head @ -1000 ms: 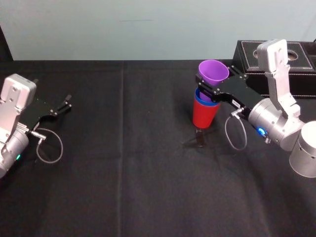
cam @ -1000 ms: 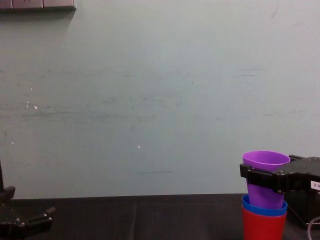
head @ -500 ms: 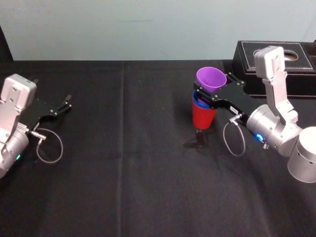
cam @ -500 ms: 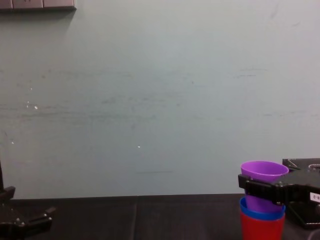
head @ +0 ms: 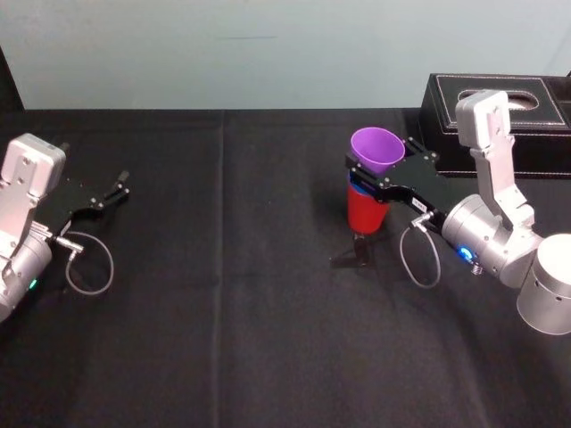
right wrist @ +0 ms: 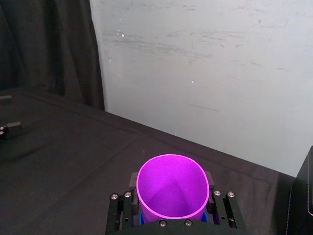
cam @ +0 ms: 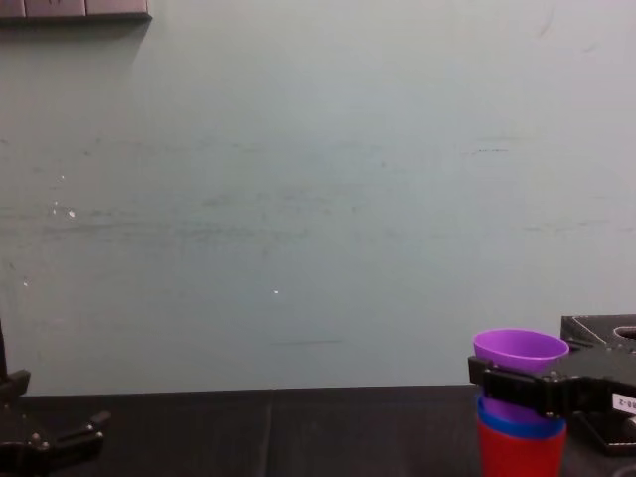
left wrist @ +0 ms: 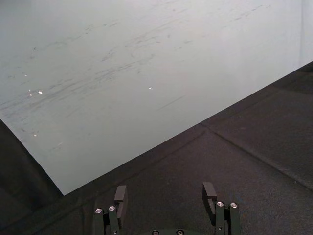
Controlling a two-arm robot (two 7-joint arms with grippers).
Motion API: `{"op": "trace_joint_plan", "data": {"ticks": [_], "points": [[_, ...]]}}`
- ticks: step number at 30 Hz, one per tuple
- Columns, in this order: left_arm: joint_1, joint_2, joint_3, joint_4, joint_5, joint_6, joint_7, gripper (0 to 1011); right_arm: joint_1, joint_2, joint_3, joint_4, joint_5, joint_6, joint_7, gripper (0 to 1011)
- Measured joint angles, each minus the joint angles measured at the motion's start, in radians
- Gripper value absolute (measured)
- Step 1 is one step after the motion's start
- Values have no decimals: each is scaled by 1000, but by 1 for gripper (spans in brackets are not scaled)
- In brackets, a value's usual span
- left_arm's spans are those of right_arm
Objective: Stack the three plastic cups sequentially using one hand.
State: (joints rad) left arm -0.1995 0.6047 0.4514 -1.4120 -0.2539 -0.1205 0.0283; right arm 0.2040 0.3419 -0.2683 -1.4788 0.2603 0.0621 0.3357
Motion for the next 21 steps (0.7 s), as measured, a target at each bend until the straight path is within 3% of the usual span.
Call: {"op": "trace_joint_plan", "data": {"ticks": [21], "points": [[0,0,0,0,0,0,0,1005,-13,-6,4,9,-17,-12,-18,743]]}}
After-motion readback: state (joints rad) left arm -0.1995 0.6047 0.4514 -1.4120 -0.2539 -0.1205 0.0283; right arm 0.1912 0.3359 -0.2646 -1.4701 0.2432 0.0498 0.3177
